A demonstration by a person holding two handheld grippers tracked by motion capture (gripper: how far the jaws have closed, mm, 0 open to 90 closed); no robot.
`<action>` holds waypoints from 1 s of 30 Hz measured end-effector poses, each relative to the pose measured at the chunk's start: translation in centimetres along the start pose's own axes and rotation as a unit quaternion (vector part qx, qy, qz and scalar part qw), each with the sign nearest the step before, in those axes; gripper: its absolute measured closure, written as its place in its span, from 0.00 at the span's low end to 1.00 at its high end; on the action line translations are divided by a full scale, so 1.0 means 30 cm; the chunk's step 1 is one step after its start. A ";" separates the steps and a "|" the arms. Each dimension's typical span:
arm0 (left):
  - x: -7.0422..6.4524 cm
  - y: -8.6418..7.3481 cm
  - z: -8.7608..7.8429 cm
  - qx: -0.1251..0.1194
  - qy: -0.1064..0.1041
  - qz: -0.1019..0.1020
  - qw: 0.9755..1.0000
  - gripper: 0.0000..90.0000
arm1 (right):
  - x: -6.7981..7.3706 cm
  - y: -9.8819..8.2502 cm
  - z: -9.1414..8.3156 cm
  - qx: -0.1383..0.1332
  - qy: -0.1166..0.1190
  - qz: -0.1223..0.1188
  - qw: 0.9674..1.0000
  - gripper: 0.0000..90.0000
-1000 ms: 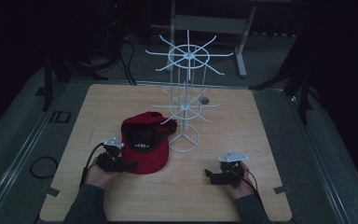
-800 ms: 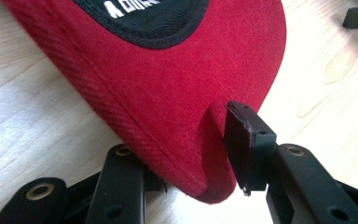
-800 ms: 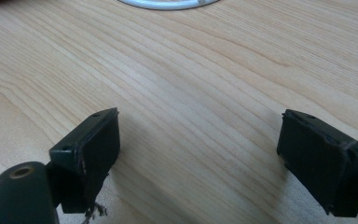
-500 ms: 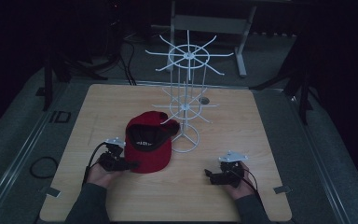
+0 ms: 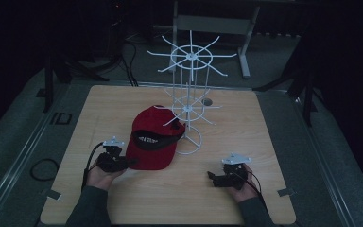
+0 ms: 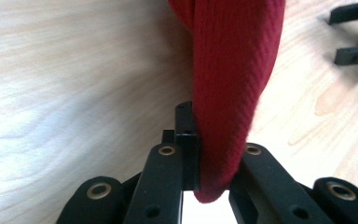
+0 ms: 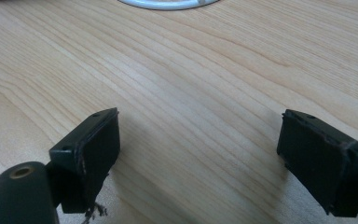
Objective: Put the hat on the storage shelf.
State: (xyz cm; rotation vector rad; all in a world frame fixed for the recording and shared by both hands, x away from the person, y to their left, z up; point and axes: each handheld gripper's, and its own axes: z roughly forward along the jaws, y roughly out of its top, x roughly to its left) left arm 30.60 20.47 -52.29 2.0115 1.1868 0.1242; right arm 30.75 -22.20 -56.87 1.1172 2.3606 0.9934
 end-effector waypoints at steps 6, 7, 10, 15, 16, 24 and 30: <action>0.016 -0.008 -0.024 -0.014 0.017 -0.008 1.000 0.96 | 0.000 0.000 0.000 0.000 0.000 0.000 1.000 0.14; 0.025 -0.013 -0.036 -0.022 0.020 -0.011 1.000 0.96 | 0.000 0.000 0.000 0.000 0.000 0.000 1.000 0.14; 0.030 -0.015 -0.045 -0.026 0.024 -0.013 0.999 0.96 | 0.000 0.000 0.000 0.000 0.000 0.000 1.000 0.14; 0.047 -0.018 -0.077 -0.051 0.040 -0.017 0.998 0.96 | 0.000 0.000 0.000 0.000 0.000 0.000 1.000 0.14; 0.048 -0.018 -0.082 -0.056 0.045 -0.018 0.997 0.96 | 0.000 0.000 0.000 0.000 0.000 0.000 1.000 0.14; 0.060 -0.008 -0.113 -0.083 0.062 -0.027 0.994 0.96 | 0.000 0.000 0.000 0.000 0.000 0.000 1.000 0.14; 0.065 -0.007 -0.126 -0.101 0.071 -0.027 0.992 0.96 | 0.000 0.000 0.000 0.000 0.000 0.000 1.000 0.14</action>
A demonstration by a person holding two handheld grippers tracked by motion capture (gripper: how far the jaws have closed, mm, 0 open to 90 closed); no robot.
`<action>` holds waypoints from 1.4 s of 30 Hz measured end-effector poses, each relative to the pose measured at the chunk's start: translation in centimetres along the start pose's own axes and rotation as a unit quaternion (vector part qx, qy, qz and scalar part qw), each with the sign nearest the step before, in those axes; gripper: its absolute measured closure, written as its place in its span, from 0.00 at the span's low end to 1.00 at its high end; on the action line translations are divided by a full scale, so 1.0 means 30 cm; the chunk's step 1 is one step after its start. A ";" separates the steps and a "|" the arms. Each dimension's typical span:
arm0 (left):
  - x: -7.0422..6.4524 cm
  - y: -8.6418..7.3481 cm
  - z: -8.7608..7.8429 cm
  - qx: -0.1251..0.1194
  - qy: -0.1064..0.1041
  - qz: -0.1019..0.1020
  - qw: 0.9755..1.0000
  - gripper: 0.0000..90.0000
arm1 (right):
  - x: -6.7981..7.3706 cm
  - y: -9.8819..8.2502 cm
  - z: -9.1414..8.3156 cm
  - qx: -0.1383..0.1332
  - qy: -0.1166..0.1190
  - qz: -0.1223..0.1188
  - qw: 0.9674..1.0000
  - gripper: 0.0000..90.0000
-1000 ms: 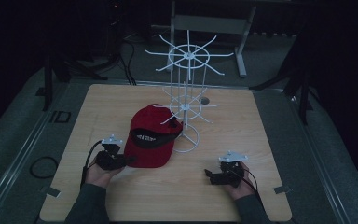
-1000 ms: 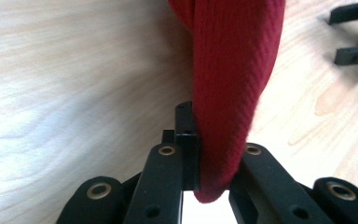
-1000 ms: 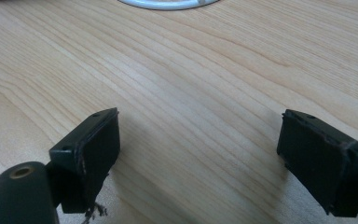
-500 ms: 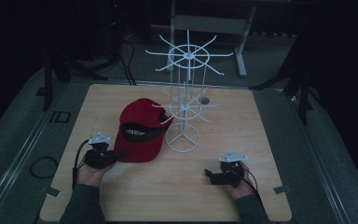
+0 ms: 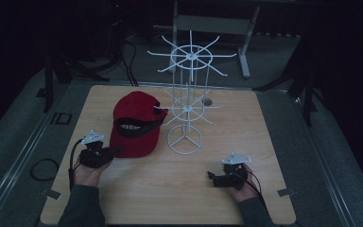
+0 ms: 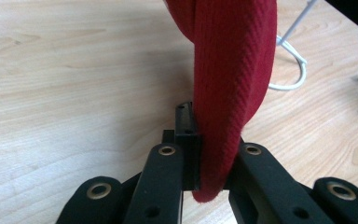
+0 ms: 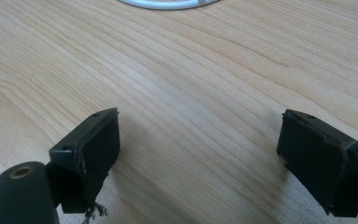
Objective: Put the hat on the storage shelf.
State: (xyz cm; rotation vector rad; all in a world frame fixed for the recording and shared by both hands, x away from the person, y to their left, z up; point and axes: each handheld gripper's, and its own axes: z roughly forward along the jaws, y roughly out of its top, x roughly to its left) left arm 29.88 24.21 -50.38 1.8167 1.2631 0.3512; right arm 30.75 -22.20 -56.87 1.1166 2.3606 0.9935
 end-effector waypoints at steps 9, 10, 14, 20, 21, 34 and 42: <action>0.002 0.024 -0.020 -0.032 0.015 -0.010 0.999 0.96 | 0.000 0.000 0.000 0.000 0.000 0.000 1.000 0.14; 0.002 0.028 -0.022 -0.033 0.015 -0.009 0.999 0.96 | 0.000 0.000 0.000 0.000 0.000 0.000 1.000 0.14; -0.001 0.043 -0.029 -0.039 0.018 -0.007 0.999 0.96 | 0.000 0.000 0.000 0.000 0.000 -0.001 1.000 0.14; -0.007 0.063 -0.040 -0.045 0.022 -0.004 0.999 0.96 | 0.000 0.000 0.000 0.000 0.000 0.001 1.000 0.14; -0.007 0.065 -0.041 -0.046 0.023 -0.005 0.999 0.96 | 0.000 0.000 0.000 0.000 0.000 0.001 1.000 0.14; -0.030 0.096 -0.056 -0.069 0.030 -0.003 0.997 0.96 | 0.000 0.000 0.000 0.001 0.000 0.001 1.000 0.14; -0.037 0.115 -0.063 -0.086 0.034 -0.007 0.996 0.96 | 0.001 0.000 0.000 0.001 0.000 0.002 1.000 0.14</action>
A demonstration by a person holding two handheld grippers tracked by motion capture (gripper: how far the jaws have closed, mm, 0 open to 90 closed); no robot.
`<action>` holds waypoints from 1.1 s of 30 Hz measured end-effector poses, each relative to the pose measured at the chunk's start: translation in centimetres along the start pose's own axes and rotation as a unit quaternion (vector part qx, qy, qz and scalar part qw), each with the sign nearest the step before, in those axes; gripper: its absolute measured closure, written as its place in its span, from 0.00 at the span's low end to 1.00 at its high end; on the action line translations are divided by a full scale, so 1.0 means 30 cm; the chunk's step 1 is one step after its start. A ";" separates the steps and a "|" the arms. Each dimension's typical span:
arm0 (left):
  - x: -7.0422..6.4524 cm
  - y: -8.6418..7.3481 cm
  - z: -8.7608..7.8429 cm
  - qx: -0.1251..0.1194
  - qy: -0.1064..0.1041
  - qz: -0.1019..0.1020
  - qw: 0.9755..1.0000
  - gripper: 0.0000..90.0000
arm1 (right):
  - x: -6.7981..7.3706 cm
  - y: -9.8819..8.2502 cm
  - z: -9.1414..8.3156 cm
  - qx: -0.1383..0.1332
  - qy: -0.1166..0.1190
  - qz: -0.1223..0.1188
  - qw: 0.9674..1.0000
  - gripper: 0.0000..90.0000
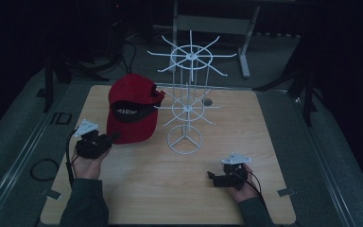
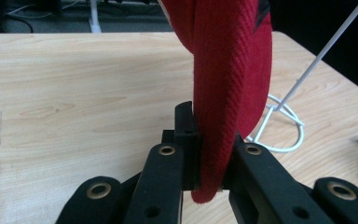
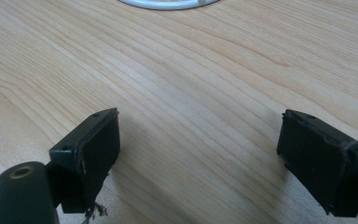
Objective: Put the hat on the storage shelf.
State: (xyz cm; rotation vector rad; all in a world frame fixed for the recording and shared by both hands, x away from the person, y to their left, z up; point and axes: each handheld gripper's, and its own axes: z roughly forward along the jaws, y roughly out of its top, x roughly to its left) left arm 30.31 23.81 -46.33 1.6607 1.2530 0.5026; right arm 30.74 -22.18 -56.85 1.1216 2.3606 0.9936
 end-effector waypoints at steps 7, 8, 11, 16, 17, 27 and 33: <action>-0.007 0.017 -0.001 -0.009 0.002 0.000 1.000 0.96 | 0.000 0.000 0.000 0.000 0.000 0.000 1.000 0.14; -0.006 0.019 -0.001 -0.009 0.000 -0.002 1.000 0.96 | 0.000 0.000 0.000 -0.001 0.000 -0.001 1.000 0.14; -0.008 0.024 0.000 -0.012 -0.002 -0.004 1.000 0.96 | 0.000 0.000 0.000 -0.001 0.000 -0.001 1.000 0.14; -0.010 0.035 -0.004 -0.020 0.000 -0.006 1.000 0.96 | 0.000 0.000 0.000 -0.001 0.000 0.000 1.000 0.14; -0.010 0.035 -0.004 -0.020 0.000 -0.006 1.000 0.96 | 0.000 0.000 0.000 -0.001 0.000 0.000 1.000 0.14; -0.014 0.051 -0.011 -0.036 0.003 -0.011 0.999 0.96 | 0.000 0.000 0.000 -0.001 0.000 0.000 1.000 0.14; -0.016 0.063 -0.016 -0.041 0.006 -0.010 0.999 0.96 | 0.000 0.000 0.000 -0.001 0.000 0.000 1.000 0.14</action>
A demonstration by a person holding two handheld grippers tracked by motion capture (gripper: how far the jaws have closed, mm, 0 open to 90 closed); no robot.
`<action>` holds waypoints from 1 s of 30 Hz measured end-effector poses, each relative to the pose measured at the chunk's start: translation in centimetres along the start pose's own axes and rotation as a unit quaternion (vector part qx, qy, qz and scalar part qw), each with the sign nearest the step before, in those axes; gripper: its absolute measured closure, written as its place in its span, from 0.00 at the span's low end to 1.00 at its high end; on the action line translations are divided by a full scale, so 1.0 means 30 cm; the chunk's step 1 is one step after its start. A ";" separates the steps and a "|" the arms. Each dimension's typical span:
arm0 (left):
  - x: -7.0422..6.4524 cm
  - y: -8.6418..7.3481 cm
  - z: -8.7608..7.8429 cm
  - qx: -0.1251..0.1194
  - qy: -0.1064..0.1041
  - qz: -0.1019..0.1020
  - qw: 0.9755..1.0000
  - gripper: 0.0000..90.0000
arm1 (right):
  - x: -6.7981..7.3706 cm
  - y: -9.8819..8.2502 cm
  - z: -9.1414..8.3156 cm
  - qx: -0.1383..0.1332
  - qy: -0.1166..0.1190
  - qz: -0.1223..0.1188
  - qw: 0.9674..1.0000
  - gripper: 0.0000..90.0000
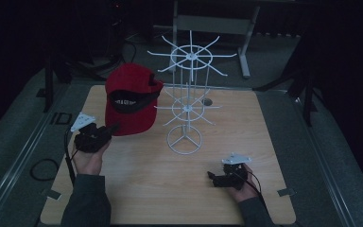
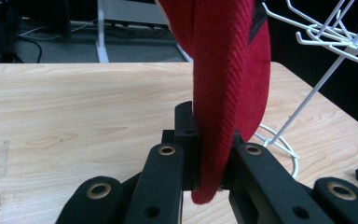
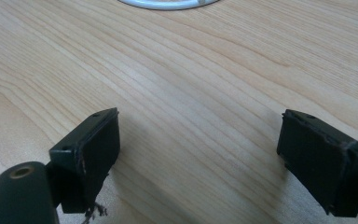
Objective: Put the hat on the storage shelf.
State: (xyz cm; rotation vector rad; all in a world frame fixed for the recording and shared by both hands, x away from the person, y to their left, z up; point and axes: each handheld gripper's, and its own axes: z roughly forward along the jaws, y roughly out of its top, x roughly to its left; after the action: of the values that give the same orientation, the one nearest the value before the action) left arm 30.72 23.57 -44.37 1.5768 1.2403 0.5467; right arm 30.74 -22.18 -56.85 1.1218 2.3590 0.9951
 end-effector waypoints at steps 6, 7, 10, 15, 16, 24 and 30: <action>0.000 0.026 -0.013 -0.007 0.004 0.006 1.000 0.96 | 0.000 0.000 0.000 0.000 0.000 0.000 1.000 0.14; 0.000 0.033 -0.019 -0.010 0.007 0.006 1.000 0.96 | 0.000 0.000 0.000 0.000 0.000 0.000 1.000 0.14; 0.000 0.041 -0.025 -0.015 0.009 0.006 1.000 0.96 | 0.000 0.000 0.000 -0.001 0.000 -0.001 1.000 0.14; 0.004 0.056 -0.035 -0.021 0.011 0.006 1.000 0.96 | 0.000 0.000 0.000 0.000 0.000 -0.001 1.000 0.14; 0.004 0.059 -0.038 -0.022 0.012 0.006 1.000 0.96 | 0.000 0.000 0.000 0.000 0.000 -0.001 1.000 0.14; 0.002 0.070 -0.050 -0.031 0.015 0.009 0.999 0.96 | 0.000 0.000 0.000 0.000 0.000 -0.001 1.000 0.14; 0.000 0.075 -0.051 -0.037 0.017 0.008 0.999 0.96 | 0.000 0.000 0.000 0.000 0.000 0.000 1.000 0.14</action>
State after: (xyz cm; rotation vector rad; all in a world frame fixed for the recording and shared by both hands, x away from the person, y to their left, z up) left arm 30.45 24.31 -41.76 1.5233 1.2197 0.6249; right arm 30.74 -22.19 -56.85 1.1208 2.3590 0.9940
